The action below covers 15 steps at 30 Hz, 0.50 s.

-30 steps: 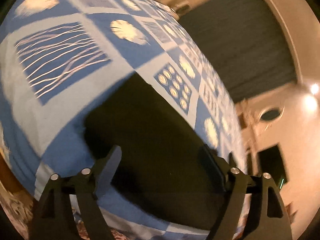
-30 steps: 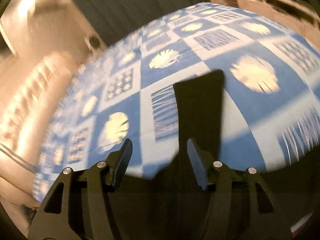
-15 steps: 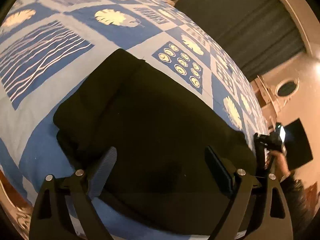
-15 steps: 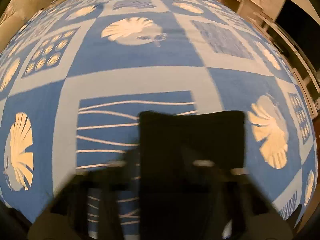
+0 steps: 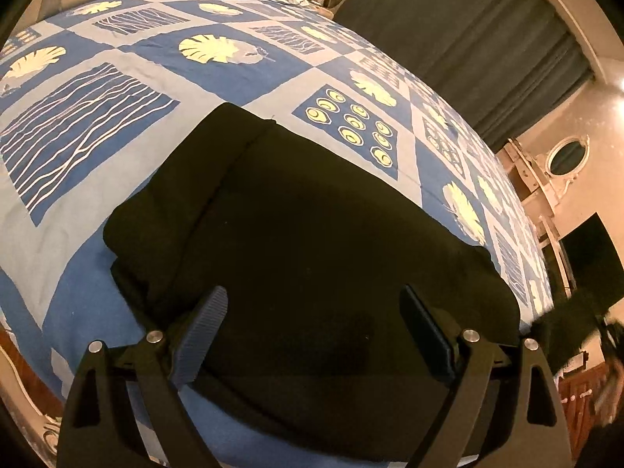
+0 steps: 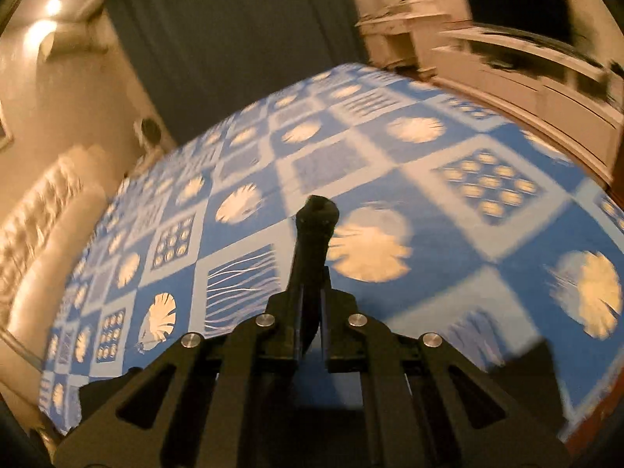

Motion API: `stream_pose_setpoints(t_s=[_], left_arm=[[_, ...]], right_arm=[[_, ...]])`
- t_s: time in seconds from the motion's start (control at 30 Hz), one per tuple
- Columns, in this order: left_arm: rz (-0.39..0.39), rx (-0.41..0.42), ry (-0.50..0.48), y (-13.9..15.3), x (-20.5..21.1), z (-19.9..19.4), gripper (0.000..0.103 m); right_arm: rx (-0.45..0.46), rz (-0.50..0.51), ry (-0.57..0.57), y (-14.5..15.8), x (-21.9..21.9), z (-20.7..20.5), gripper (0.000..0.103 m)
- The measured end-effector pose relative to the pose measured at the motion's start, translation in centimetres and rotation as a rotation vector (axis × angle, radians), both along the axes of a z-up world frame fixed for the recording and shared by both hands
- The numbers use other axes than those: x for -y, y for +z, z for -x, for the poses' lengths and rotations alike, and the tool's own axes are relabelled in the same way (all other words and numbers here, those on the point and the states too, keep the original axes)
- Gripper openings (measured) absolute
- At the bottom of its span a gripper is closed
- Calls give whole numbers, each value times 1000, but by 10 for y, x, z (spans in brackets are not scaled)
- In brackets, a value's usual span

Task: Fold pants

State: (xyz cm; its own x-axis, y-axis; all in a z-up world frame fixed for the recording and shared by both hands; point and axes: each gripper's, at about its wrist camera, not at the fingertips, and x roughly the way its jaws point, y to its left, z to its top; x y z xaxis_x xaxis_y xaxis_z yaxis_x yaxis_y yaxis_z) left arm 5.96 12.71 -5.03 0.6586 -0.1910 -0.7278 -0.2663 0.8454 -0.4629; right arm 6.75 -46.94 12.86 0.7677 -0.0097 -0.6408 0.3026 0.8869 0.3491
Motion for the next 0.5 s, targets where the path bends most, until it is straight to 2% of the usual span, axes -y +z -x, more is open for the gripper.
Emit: stream_pose_setpoints(t_s=[0.1,0.23,0.37,0.5], left_arm=[[-18,-2,0,1,3,1,89],[-20,-8,12,2,3,2,89],[-14,-10,27,3,3,3,89],[-22,-7,30,3,5,4,89]], right_arm=[[17,-30,-72,-6,37,59,6],[-10,-131,-159,-38,78,121,6],[-57,-254,-219,-86,107,163,6],[-101,-414,-274,-135,127,184,6]])
